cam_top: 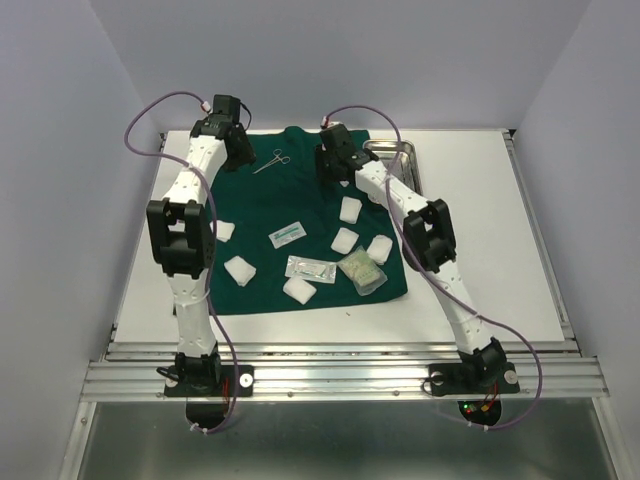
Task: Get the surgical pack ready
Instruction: Adjust the surgical kit at the center of the board.
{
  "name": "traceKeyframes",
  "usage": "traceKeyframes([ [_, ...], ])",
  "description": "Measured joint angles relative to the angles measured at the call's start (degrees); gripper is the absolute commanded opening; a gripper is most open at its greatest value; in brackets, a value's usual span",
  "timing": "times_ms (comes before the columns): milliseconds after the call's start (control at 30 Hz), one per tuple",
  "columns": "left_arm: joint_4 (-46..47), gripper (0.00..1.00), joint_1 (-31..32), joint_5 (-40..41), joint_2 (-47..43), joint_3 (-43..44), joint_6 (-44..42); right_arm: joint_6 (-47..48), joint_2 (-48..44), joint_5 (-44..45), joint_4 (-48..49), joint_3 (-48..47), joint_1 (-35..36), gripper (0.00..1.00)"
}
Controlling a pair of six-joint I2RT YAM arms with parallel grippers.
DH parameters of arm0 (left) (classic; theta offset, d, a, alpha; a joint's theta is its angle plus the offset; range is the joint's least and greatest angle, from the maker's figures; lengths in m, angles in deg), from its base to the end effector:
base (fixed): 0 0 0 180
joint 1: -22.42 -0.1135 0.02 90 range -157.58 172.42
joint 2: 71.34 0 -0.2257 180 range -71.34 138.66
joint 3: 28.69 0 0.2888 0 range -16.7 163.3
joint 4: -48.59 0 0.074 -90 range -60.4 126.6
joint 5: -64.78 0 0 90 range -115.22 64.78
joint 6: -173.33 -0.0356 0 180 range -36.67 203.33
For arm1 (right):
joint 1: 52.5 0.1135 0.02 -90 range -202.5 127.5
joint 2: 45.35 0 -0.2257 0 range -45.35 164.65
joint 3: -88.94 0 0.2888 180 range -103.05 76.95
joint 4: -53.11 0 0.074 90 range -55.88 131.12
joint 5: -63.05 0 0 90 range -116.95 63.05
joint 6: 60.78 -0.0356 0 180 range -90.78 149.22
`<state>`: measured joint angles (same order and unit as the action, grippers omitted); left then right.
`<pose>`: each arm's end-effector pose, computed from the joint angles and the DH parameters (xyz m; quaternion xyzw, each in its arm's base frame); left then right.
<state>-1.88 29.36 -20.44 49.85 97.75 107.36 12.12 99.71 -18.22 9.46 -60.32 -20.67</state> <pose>0.4983 -0.0577 0.2553 -0.1530 0.9112 -0.0645 0.3771 0.4934 0.2999 0.1945 -0.0834 0.8984 0.1137 0.4160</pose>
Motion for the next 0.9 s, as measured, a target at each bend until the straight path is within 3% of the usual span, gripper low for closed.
traceKeyframes([
  [200, -2.23, 0.53, 0.52, -0.85, 3.21, 3.89, -0.96, -1.55, 5.18, -4.83, 0.46, 0.07, -0.37, 0.40],
  [267, -2.73, 0.53, 0.70, -1.07, 3.76, 3.89, -1.16, -1.79, 4.85, -5.84, 0.52, 0.87, 0.04, 0.28],
  [367, -3.04, 0.53, 0.85, -1.46, 4.13, 3.15, -1.40, -2.16, 2.80, -6.27, 2.43, 5.88, 0.87, 0.24],
  [733, -2.01, 0.55, 1.33, -2.01, 4.13, -0.44, -4.17, -4.15, -6.58, -6.03, 9.33, 23.28, 4.81, 0.22],
  [900, -1.51, 0.55, 1.66, -2.56, 4.20, -1.51, -5.77, -4.87, -7.28, -5.79, 9.60, 24.20, 5.11, 0.24],
])
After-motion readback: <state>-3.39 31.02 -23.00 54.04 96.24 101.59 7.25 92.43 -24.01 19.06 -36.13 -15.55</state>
